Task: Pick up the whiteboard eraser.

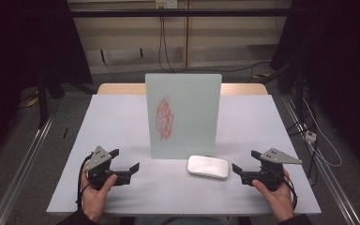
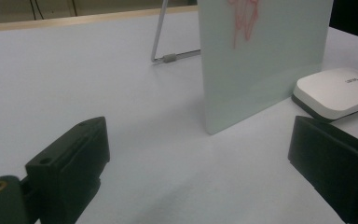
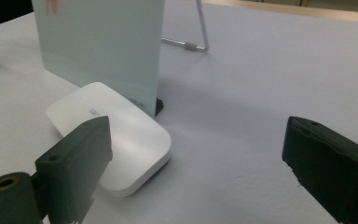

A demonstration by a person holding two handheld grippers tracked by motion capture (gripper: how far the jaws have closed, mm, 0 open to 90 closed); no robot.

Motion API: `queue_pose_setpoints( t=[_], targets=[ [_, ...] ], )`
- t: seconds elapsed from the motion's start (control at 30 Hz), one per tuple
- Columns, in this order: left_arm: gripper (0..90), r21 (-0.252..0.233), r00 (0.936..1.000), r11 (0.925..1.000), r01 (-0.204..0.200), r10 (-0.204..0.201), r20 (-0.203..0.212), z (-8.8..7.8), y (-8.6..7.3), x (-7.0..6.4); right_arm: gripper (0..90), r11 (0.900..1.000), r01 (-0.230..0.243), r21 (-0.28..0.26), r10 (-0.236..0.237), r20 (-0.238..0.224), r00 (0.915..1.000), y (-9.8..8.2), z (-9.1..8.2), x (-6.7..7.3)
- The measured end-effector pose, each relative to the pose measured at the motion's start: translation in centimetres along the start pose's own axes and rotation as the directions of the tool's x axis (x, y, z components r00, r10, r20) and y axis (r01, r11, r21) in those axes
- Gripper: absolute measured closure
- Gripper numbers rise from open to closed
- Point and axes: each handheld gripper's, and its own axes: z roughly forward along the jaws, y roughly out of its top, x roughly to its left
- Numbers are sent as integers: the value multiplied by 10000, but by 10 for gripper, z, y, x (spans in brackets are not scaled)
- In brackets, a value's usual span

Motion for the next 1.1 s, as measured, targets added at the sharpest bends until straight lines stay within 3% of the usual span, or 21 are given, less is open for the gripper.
queue_pose_setpoints(
  t=[0.2,0.3,0.33,0.37,0.77,0.93,1.07,1.1],
  targets=[
    [52,42,10000,10000,-24,24,-17,0,0,0,84,9995,290,149,-284,-381,9989,2,2,6],
    [52,43,10000,10000,-39,39,-19,0,0,0,111,9971,718,246,-704,-529,9961,3,4,10],
    [52,51,10000,10000,-38,38,4,0,-1,0,111,9971,718,246,-704,-529,9961,3,4,10],
    [52,42,10000,10000,-10,10,24,0,-1,-1,102,9966,779,271,-752,-894,9932,4,6,11],
    [52,92,10000,9999,-56,56,31,1,-1,-1,126,9898,1244,698,-1129,-1499,9822,13,20,22],
    [52,83,10000,9999,-62,62,23,1,-1,0,130,9847,1473,935,-1239,-2191,9678,18,28,24],
    [52,89,10000,9999,-54,54,31,1,-1,0,167,9748,1950,1082,-1636,-2477,9549,25,35,27],
    [52,121,10000,9999,-58,57,50,1,-1,-1,167,9748,1950,1082,-1636,-2477,9549,25,35,27]
  ],
)
